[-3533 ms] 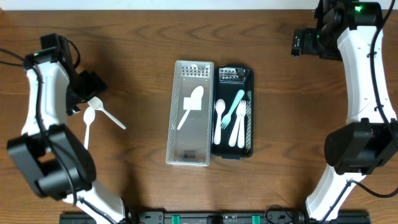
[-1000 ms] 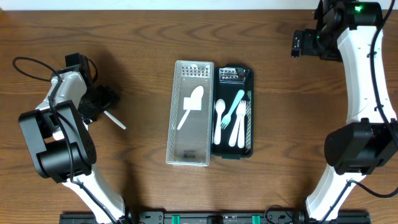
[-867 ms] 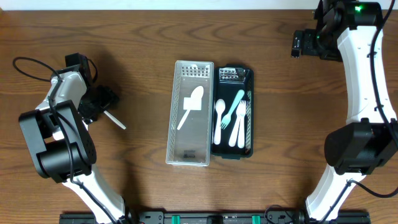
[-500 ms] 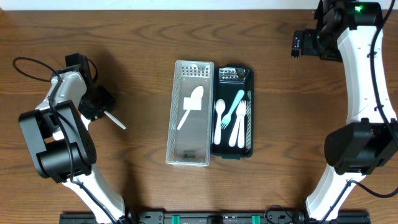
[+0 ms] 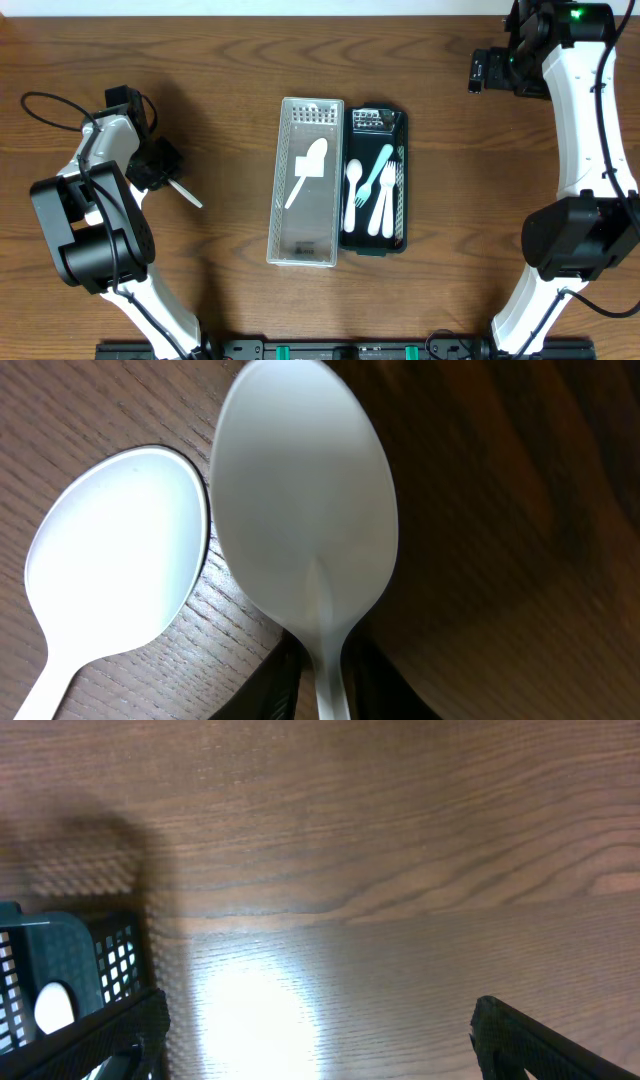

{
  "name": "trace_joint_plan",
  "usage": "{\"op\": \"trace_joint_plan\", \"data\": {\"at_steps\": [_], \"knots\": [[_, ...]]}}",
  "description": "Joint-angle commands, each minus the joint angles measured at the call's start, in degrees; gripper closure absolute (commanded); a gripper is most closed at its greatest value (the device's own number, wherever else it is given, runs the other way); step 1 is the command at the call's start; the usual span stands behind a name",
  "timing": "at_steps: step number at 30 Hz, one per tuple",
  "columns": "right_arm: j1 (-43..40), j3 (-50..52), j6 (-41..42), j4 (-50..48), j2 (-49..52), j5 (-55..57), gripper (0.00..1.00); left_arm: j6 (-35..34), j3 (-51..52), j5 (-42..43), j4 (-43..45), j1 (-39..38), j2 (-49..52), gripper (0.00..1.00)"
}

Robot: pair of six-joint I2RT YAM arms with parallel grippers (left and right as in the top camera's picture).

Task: Pack container
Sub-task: 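Carry the spoon into the silver basket and release it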

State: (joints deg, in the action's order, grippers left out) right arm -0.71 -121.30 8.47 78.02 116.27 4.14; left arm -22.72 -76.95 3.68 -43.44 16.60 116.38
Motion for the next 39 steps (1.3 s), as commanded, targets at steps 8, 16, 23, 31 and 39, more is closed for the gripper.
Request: {"op": "trace_joint_plan", "data": {"at_steps": [8,16,23,31,39], "knots": [[-0.5,-0.83,-0.85,0.0,-1.07,0.33,0.01,0.59,-1.49,-1.2,-1.11,-0.09,-0.81,0.94],[-0.5,-0.83,-0.87,-0.02,-1.07,0.35,0.01,3.63,-1.79,-1.38,-4.5,-4.46,-11.23,0.94],[-0.5,-0.83,-0.87,-0.02,-1.07,0.35,0.01,6.43,-1.84,-1.4,-5.99,-18.93,-25.68,0.94],[-0.5,-0.83,-0.85,0.0,-1.07,0.33,0.01,10.56,-1.77,-4.39,-4.68,-40.24,-27.96,0.94],[-0.5,-0.83,-0.83,0.11,-1.07,0.33,0.01,10.43,-1.66,-4.35,-2.32,-46.21,-16.59,0.93]]}}
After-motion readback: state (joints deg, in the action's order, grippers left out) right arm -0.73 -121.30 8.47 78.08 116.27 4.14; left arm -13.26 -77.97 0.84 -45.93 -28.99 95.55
